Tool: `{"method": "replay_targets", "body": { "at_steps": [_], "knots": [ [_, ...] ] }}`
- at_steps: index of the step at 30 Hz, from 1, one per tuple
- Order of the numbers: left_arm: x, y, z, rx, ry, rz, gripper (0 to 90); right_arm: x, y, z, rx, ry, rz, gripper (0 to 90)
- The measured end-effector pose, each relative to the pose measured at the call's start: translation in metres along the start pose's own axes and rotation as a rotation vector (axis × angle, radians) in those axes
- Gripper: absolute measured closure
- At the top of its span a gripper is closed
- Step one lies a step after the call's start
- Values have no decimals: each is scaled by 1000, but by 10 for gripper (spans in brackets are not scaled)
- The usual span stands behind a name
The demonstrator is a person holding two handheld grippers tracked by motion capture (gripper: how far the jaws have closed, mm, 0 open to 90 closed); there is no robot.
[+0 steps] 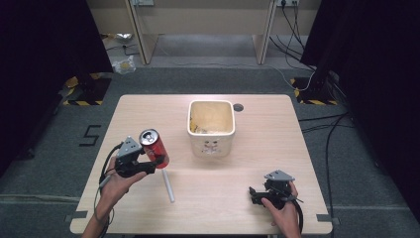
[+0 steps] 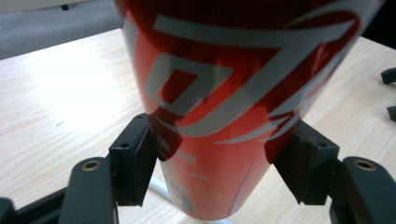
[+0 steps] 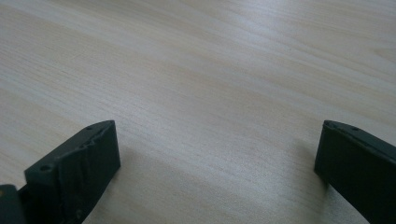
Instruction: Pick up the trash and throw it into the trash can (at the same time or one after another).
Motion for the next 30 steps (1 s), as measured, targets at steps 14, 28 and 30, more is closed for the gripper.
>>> {"method": "replay_targets", "body": {
  "at_steps": [14, 28, 30],
  "knots": [
    [-1, 1, -23, 1, 22, 17, 341, 0, 0, 0, 0, 0, 0, 2],
    [0, 1, -39, 21, 14, 27, 341, 0, 0, 0, -1, 0, 0, 2],
    [1, 1, -41, 22, 12, 30, 341, 0, 0, 0, 2, -1, -1, 2]
  ]
}}
Point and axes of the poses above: each handheld gripper's, and its own axes: x roughly forward along the jaws, z roughly out of its underside, y roughly to its right, the point moved 9 cm from there along x, roughly forward along the jaws, and after that the axes turned 4 degrees about -y, right-handed, at the moved point
